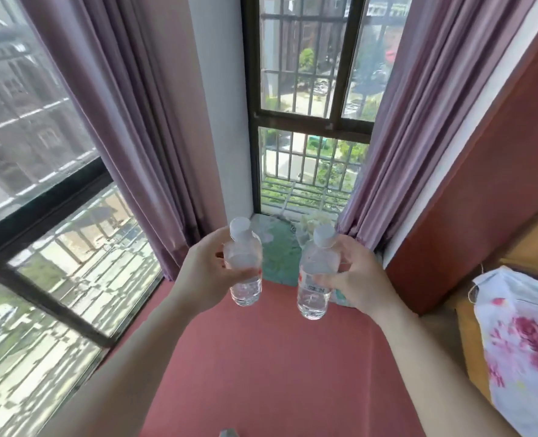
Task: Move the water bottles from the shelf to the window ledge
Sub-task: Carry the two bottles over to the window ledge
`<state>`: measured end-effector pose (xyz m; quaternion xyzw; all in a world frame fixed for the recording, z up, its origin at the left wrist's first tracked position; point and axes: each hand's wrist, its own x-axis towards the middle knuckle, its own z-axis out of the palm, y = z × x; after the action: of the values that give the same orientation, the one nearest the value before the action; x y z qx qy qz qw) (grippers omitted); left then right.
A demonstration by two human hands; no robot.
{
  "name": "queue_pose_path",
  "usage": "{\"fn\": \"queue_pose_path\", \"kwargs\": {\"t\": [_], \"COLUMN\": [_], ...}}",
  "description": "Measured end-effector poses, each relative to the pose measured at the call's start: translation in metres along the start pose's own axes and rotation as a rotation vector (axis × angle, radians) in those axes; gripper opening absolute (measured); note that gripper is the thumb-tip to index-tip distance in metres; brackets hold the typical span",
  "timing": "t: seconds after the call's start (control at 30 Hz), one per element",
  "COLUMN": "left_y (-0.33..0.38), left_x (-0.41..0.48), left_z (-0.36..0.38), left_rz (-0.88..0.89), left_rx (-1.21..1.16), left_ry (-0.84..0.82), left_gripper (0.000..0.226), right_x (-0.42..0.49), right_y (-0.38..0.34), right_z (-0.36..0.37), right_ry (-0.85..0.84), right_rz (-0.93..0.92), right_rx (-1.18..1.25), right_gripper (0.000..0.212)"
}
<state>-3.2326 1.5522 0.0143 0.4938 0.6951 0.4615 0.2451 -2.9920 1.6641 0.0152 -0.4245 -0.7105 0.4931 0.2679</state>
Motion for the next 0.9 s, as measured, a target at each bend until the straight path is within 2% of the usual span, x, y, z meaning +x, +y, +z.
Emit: {"fn": "queue_pose_path", "kwargs": {"t": [0.13,0.3,0.43,0.6,0.7,0.9], "left_y": [-0.019,-0.052,-0.083,-0.107,-0.117,-0.133], "left_x": [0.050,0.124,0.194,0.272,0.304,0.347], "left_z": [-0.013,-0.034,-0.062,-0.086,-0.092,-0.094], "left_rz": [-0.036,0.005,-0.011,0.024,0.018,0.007], "left_rx": [-0.013,0.006,-0.020,-0.024,-0.017,-0.046], "left_ry": [0.001,0.003,-0.049,-0.114,-0.139,-0.165], "left_gripper": [0.060,0.059,0.056,0.064,0.069,0.063], "right_x": [0.055,0.130,0.188,0.242,0.265,0.308], "right_y": [-0.005,-0.013,-0.022,-0.027,-0.030,-0.032], "right_z": [0.012,0.038,0.068,0.093,0.099,0.105], "right_ry": [-0.010,-0.028,0.024,0.103,0.140,0.181], "right_rz": [0.012,0.030,0.057,0.082,0.105,0.137], "right_rx": [-0.030,-0.060,-0.048,-0.073,-0.078,-0.094], "right_gripper": [0.061,0.056,0.056,0.059,0.063,0.065]}}
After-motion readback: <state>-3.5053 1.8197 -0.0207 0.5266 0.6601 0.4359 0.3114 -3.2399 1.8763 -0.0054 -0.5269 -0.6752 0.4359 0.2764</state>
